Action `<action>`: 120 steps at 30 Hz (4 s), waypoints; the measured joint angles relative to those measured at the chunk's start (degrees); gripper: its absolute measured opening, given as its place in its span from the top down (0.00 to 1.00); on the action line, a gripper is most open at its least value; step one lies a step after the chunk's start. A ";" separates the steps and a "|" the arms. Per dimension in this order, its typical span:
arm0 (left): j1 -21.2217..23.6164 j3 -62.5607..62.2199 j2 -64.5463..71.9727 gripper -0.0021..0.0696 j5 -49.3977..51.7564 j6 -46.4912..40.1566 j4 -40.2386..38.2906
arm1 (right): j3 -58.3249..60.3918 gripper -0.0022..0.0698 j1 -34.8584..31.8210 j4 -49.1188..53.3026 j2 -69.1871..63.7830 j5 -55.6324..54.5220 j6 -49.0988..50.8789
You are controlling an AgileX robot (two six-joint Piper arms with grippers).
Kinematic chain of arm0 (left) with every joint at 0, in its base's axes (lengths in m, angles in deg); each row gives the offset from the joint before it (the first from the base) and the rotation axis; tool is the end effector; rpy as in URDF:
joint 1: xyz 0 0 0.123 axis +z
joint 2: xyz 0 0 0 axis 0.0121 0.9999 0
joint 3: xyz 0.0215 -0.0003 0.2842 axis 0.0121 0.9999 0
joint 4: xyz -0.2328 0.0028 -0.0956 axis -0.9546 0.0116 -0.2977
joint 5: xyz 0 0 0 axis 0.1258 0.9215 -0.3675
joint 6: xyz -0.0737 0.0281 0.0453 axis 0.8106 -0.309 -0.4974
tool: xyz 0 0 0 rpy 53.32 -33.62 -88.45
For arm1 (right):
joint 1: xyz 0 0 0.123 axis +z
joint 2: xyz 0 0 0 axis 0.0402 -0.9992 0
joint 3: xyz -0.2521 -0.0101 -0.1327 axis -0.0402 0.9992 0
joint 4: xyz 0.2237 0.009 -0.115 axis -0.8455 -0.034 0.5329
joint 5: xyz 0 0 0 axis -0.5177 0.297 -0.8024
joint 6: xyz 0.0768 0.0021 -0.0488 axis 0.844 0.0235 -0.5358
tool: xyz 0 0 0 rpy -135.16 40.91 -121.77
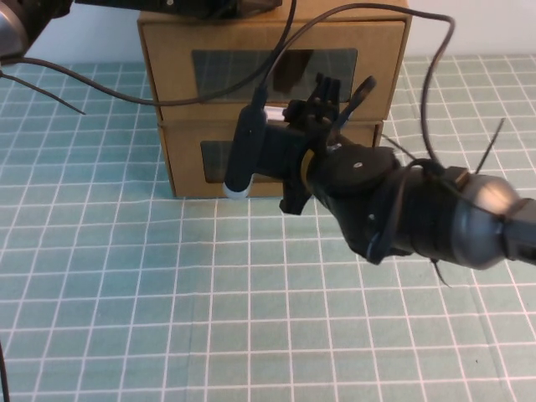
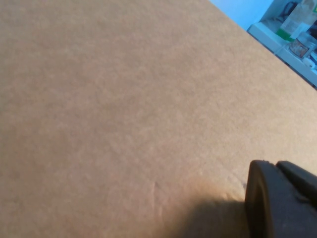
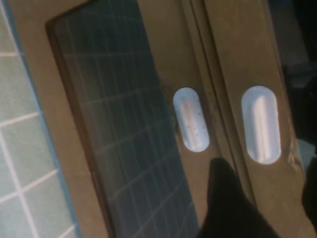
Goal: Open the shoe box
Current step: 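Pull the top drawer of the cardboard box fully open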
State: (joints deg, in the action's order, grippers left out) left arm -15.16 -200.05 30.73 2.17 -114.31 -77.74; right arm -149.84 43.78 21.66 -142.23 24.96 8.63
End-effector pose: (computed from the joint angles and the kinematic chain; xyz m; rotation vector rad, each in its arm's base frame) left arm 0.4350 -0.1857 0.3720 0.6842 1.9801 -0.9361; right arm 0.3271 0.2831 0.2659 -1.2794 1.4934 -0.5081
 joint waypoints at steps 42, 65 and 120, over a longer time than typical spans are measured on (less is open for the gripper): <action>0.36 0.00 0.00 0.98 1.27 1.28 -0.70 | -10.25 0.95 2.77 2.82 -10.12 11.29 2.98; 1.19 -0.10 0.00 0.98 2.11 1.55 -0.61 | 14.84 0.96 22.49 -0.30 3.24 26.93 12.69; 4.39 39.79 -57.02 0.98 3.82 5.61 32.52 | 25.66 0.99 -8.62 -83.38 53.81 5.06 -62.82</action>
State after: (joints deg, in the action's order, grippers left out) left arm -10.77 -160.25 -26.29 5.99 -108.70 -45.21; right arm -124.18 35.15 -61.73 -88.42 30.02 -54.19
